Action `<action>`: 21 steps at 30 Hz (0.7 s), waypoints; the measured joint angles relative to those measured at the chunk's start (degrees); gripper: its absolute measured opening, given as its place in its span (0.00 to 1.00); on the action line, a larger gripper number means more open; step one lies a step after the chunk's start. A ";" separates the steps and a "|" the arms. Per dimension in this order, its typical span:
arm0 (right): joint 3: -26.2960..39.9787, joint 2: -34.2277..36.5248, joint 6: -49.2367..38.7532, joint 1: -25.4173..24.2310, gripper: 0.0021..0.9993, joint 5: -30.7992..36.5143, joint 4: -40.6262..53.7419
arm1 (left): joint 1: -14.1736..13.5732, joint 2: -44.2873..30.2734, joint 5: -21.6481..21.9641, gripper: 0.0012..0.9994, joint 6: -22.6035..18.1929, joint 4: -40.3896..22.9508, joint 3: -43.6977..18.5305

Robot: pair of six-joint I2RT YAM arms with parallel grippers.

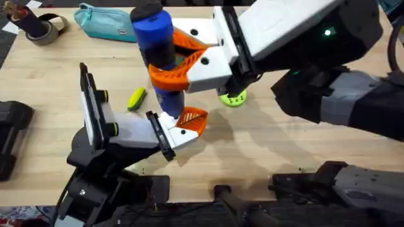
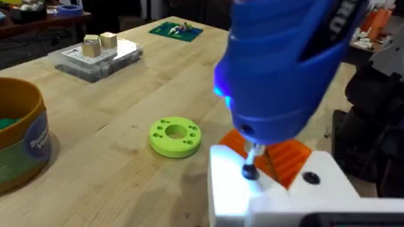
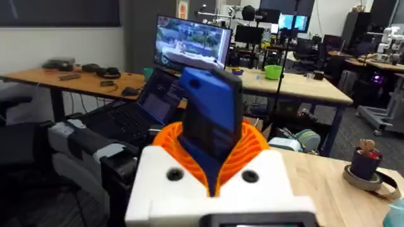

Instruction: Pick up the gripper from the table and insert it into the empty holder that is missing its gripper. Then pick up a screw, insert it into the mounting hole, and use the screwdriver to tighten it. Finally, clean up the table by picking up the vegetable and placing it into the bucket.

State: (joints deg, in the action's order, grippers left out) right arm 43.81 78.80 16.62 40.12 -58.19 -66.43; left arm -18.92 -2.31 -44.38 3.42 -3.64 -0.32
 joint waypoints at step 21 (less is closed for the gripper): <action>-0.02 0.98 -0.34 0.11 0.03 0.01 -1.50 | 0.00 0.00 -0.02 0.01 -0.02 -0.02 0.00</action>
State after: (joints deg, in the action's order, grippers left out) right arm 43.79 79.78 16.28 40.23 -58.18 -67.93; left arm -18.92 -2.31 -44.40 3.40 -3.66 -0.32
